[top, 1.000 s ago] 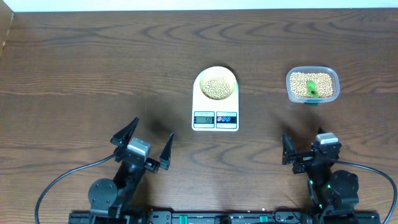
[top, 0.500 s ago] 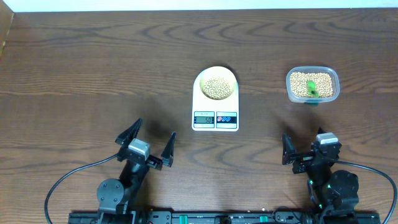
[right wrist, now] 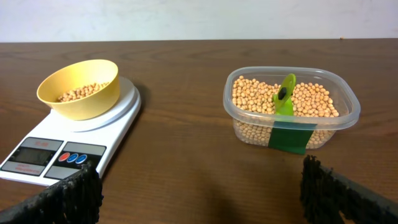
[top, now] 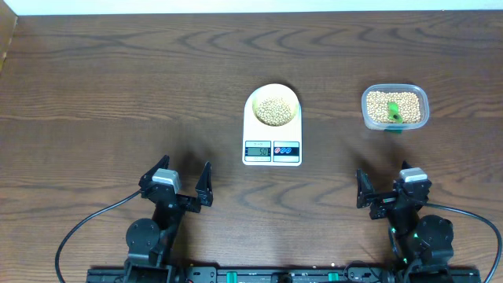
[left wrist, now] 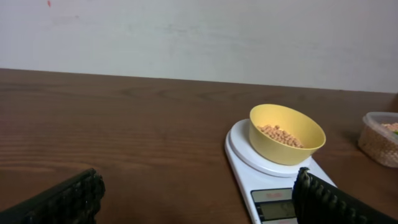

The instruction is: Scoop item into bowl and weigh 50g on scale

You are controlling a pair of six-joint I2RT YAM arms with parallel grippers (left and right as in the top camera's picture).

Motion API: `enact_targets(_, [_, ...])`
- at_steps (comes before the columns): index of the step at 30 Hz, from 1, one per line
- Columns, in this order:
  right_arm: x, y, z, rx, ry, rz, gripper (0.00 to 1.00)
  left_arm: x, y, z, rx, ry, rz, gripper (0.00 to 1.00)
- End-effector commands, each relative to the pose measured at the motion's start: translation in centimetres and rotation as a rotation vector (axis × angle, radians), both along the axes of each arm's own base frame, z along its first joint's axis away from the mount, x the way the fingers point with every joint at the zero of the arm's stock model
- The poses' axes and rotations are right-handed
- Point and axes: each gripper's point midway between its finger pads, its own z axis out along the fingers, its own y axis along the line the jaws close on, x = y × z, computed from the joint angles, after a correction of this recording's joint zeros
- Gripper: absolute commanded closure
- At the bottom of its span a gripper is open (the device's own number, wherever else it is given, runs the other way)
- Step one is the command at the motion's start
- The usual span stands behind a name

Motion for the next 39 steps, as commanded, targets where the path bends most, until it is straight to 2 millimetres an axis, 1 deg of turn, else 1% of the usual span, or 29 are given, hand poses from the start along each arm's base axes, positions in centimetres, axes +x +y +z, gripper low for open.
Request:
enact_targets(1, [-0.01, -0.10, 0.01, 0.010, -0.001, -0.006, 0.01, -0.05, 0.39, -1.54, 0.043, 0.043, 0.016, 0.01])
enact_targets(8, [-0.01, -0.10, 0.01, 0.010, -0.001, -0.006, 0.01, -0.06, 0.37, -1.54, 0.072, 0.036, 0.011, 0.01])
enact_targets(39, [-0.01, -0.10, 0.03, 0.010, -0.002, -0.006, 0.01, -0.04, 0.37, -1.51, 0.071, 0.035, 0.012, 0.01])
